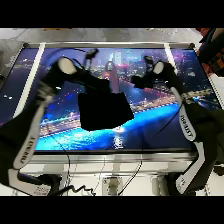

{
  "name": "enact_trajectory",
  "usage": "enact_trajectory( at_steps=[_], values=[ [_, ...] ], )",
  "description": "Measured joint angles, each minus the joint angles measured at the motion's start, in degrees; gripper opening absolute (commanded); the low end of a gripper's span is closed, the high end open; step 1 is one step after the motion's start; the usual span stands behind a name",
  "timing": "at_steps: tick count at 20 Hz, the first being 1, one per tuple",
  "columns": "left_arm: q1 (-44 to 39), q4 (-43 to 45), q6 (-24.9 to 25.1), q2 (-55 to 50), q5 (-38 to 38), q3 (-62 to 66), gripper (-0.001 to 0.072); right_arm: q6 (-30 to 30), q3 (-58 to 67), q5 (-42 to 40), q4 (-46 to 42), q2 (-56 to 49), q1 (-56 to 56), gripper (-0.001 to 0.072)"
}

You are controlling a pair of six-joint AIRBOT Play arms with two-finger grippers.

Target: Fold the clothes and pants, and hang the long-sleeved shirts on hangers.

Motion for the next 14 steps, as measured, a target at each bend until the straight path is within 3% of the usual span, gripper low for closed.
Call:
enact_trajectory(
  at_steps=[5,9,10,11,12,13,14],
  values=[
    [-5.11,0.74,3.17,-4.83,7.76,-0.02,0.0703,-4.98,0.00,5.01,-0.31,1.01,-5.77,0.0024],
    [-2.80,5.73,4.63,-3.80,6.86,0.00,0.0691,-12.11,-1.36,8.68,-0.61,1.14,-9.97,0.0023],
    [-1.84,7.17,4.81,-3.50,5.84,0.00,0.0639,-14.27,-2.45,9.81,0.48,1.16,-11.26,0.0023],
    [-0.76,8.46,4.96,-3.30,4.46,-0.02,0.0504,-16.52,-3.72,10.86,2.95,1.14,-12.41,0.0023],
    [0.26,9.42,5.07,-3.28,3.39,0.00,0.0353,-18.99,-5.38,11.82,6.97,1.16,-13.49,0.0025],
    [1.09,10.25,5.18,-3.52,2.54,0.00,0.0137,-20.85,-7.04,12.37,11.19,1.16,-14.19,0.0035],
    [1.75,10.86,5.22,-3.96,1.92,-0.02,0.0020,-22.29,-8.72,12.35,15.93,1.16,-14.51,0.0194]
  ],
)
